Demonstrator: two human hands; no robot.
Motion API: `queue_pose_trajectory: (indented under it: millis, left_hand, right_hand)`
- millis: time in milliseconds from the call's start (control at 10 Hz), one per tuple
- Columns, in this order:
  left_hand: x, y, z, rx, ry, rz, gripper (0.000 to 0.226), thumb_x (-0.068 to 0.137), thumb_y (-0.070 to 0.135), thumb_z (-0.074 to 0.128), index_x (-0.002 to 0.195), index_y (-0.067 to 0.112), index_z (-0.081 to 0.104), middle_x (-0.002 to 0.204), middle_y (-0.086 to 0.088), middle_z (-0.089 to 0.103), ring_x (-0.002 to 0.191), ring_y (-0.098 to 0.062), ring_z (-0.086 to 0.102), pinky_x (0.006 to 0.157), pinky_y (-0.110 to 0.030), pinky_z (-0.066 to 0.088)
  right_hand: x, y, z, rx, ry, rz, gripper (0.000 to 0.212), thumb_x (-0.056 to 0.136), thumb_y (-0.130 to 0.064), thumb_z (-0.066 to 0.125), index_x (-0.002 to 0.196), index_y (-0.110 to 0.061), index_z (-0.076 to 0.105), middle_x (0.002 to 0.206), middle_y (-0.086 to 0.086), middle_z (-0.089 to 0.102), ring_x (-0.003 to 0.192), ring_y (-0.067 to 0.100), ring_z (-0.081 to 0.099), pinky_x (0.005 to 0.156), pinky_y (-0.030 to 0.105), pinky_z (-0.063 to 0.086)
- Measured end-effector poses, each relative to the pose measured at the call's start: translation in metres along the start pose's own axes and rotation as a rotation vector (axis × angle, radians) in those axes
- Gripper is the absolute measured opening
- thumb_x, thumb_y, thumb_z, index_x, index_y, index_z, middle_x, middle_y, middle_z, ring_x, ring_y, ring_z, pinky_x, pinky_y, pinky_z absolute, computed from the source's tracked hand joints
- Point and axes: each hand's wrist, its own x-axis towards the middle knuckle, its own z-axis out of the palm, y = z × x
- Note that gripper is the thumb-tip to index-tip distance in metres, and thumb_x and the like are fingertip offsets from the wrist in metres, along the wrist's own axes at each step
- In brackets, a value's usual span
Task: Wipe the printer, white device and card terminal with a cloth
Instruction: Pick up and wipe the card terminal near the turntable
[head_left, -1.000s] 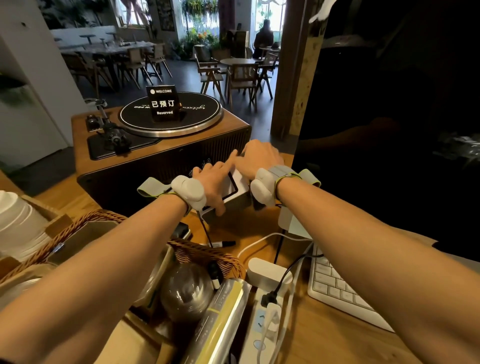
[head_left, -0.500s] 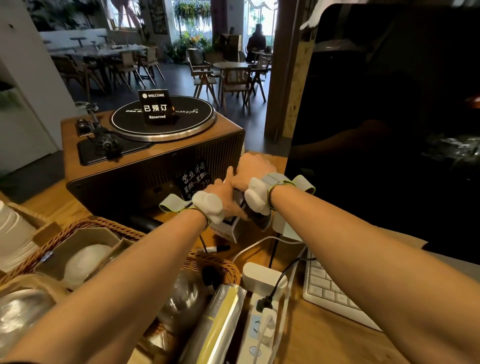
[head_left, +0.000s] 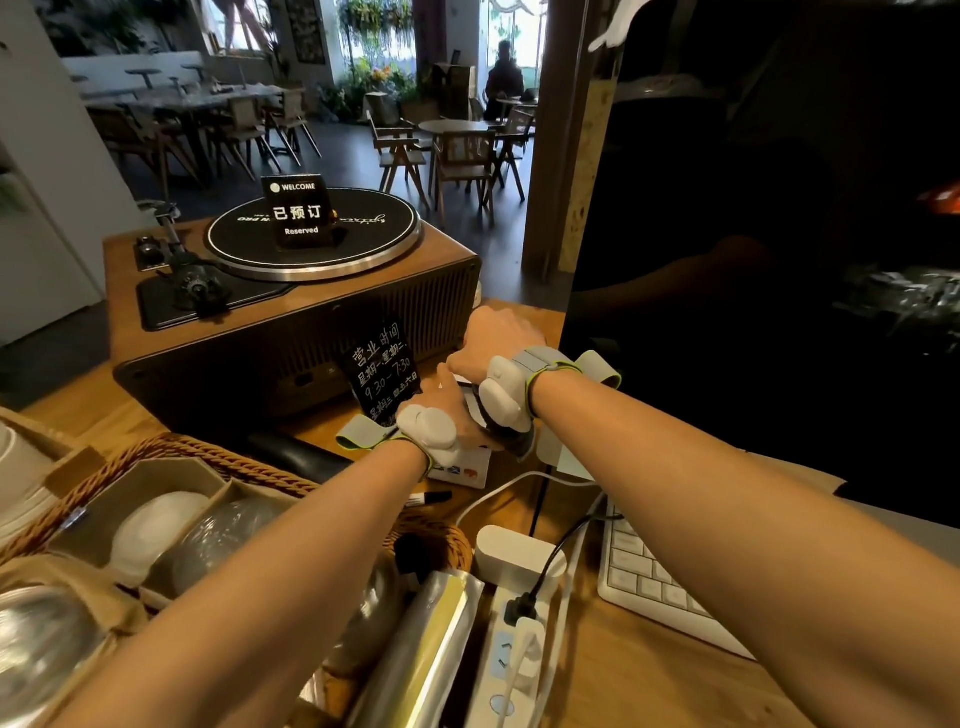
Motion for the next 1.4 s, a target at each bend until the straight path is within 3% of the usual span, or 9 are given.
queue_pose_trajectory:
  millis: [100,200,300,600,900,1000,1100,1300,1400]
  left_hand:
    - [0.002,-0.002,-0.008,0.072,-0.11,0.119,0.059,0.064,0.042,0.08,0.109,0.015,0.054,0.121,-0.01,0.055,0.089,-0.022,0.053,0.069,-0.029,0.043]
    - [0.007,-0.007,-0.007,0.09,-0.108,0.152,0.044,0.064,0.032,0.078,0.099,0.021,0.054,0.117,-0.008,0.049,0.095,-0.024,0.05,0.078,-0.035,0.042]
    - [0.008,-0.011,0.0,0.253,-0.117,0.201,0.077,0.071,0.028,0.072,0.138,0.019,0.037,0.147,-0.013,0.021,0.138,-0.033,0.023,0.11,-0.044,0.026]
    - [0.011,-0.021,0.0,0.194,-0.055,0.194,0.09,0.077,0.021,0.066,0.151,0.025,0.015,0.154,-0.012,0.016,0.141,-0.034,0.019,0.111,-0.051,0.024]
    - [0.003,-0.024,-0.001,-0.309,-0.121,-0.135,0.044,0.09,0.024,0.058,0.128,0.001,0.049,0.116,-0.021,0.066,0.085,-0.027,0.062,0.075,-0.036,0.052]
    - [0.0,-0.025,0.005,-0.691,-0.332,-0.232,0.045,0.097,0.033,0.043,0.11,-0.008,0.056,0.059,-0.016,0.071,0.044,-0.025,0.067,0.044,-0.033,0.057]
    - [0.005,-0.027,0.002,-0.917,-0.375,-0.217,0.053,0.096,0.039,0.035,0.117,-0.007,0.051,0.069,-0.019,0.069,0.047,-0.028,0.07,0.041,-0.028,0.053]
    - [0.012,-0.023,-0.002,-0.729,-0.161,-0.142,0.023,0.09,0.017,0.053,0.076,0.0,0.052,0.061,-0.016,0.063,0.042,-0.023,0.065,0.038,-0.021,0.048]
    - [0.02,-0.028,-0.007,-0.564,0.091,-0.098,0.033,0.088,0.015,0.057,0.064,0.015,0.035,0.066,-0.007,0.047,0.053,-0.019,0.046,0.049,-0.027,0.037]
  right_hand:
    - [0.0,0.0,-0.004,-0.003,0.03,0.008,0.029,0.077,-0.03,0.062,0.058,-0.017,0.044,0.062,0.001,0.048,0.053,0.017,0.047,0.044,0.023,0.03]
    - [0.001,-0.003,-0.01,0.004,0.03,0.011,0.028,0.078,-0.03,0.061,0.06,-0.017,0.043,0.064,0.002,0.046,0.054,0.018,0.045,0.044,0.023,0.03]
    - [0.0,-0.004,-0.01,-0.009,0.02,0.005,0.028,0.078,-0.031,0.061,0.06,-0.018,0.043,0.064,0.003,0.046,0.056,0.019,0.045,0.045,0.024,0.03]
    - [-0.001,-0.007,-0.01,-0.093,0.026,0.01,0.024,0.079,-0.022,0.058,0.063,-0.018,0.041,0.064,0.002,0.046,0.056,0.019,0.047,0.051,0.028,0.04]
    - [-0.012,-0.008,0.005,-0.174,-0.207,0.077,0.023,0.09,-0.015,0.047,0.067,-0.012,0.044,0.073,0.006,0.048,0.074,0.028,0.05,0.069,0.034,0.041]
    - [-0.014,-0.004,0.009,-0.169,-0.275,0.117,0.02,0.093,-0.02,0.045,0.078,-0.008,0.049,0.09,0.009,0.051,0.083,0.028,0.048,0.078,0.036,0.04]
    - [-0.015,0.0,0.012,-0.167,-0.343,0.147,0.033,0.094,-0.022,0.042,0.064,-0.011,0.041,0.096,0.011,0.05,0.09,0.028,0.046,0.085,0.037,0.038]
    - [-0.02,0.001,0.008,-0.166,-0.417,0.101,0.02,0.097,-0.019,0.041,0.102,-0.009,0.057,0.127,0.019,0.055,0.112,0.033,0.052,0.097,0.039,0.039]
    - [-0.017,-0.005,0.008,-0.119,-0.4,0.071,0.032,0.1,-0.014,0.036,0.069,-0.017,0.034,0.086,0.026,0.041,0.075,0.026,0.035,0.068,0.026,0.03]
